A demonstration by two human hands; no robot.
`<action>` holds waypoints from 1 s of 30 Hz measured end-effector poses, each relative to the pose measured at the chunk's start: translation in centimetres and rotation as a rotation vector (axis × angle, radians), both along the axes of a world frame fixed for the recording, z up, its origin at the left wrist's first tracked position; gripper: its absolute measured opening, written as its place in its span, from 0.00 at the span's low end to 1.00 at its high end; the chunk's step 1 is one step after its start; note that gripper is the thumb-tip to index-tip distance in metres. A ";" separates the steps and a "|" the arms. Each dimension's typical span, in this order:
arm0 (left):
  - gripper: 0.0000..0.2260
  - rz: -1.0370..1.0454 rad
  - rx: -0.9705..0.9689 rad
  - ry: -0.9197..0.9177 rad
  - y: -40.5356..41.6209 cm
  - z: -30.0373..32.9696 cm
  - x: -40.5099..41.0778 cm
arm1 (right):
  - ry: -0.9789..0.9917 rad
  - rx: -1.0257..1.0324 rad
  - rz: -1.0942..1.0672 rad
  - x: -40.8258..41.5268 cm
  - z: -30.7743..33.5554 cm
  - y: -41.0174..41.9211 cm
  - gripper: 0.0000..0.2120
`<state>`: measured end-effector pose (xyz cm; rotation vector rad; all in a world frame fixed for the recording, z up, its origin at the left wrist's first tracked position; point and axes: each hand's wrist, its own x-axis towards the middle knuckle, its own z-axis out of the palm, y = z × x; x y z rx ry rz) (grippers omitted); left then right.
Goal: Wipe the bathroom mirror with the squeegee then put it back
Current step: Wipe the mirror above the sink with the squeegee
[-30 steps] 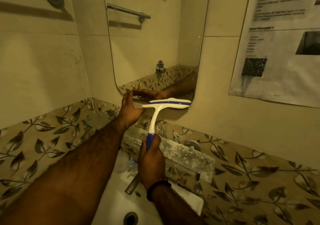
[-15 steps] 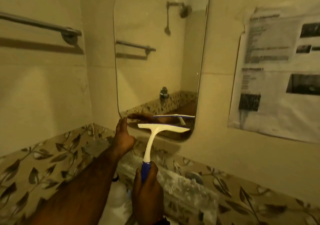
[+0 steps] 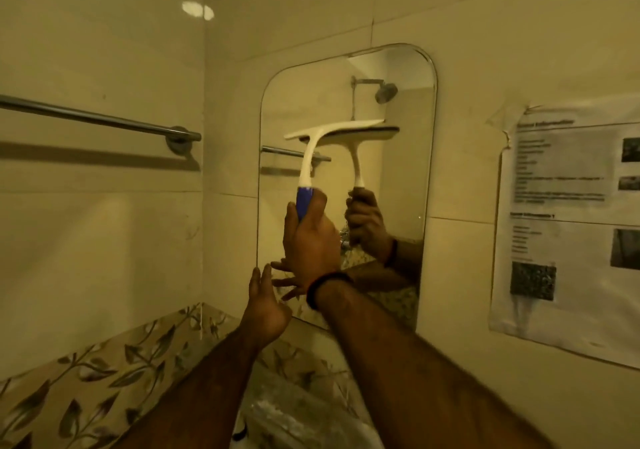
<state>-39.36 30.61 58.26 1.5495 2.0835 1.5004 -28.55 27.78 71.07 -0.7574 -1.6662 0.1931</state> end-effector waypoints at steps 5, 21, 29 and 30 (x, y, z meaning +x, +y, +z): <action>0.46 0.024 0.001 -0.071 1.1 2.2 -0.1 | 0.017 0.044 -0.007 -0.8 4.8 2.2 0.17; 0.46 0.023 0.058 -0.044 2.9 2.9 -0.6 | 0.080 0.076 0.044 -1.8 10.2 3.8 0.20; 0.45 0.020 0.070 -0.075 2.7 2.3 -0.9 | 0.104 0.053 0.057 -1.8 9.6 3.8 0.20; 0.44 0.017 0.064 -0.088 2.6 2.1 -0.9 | 0.104 0.046 0.055 -1.9 9.2 3.8 0.20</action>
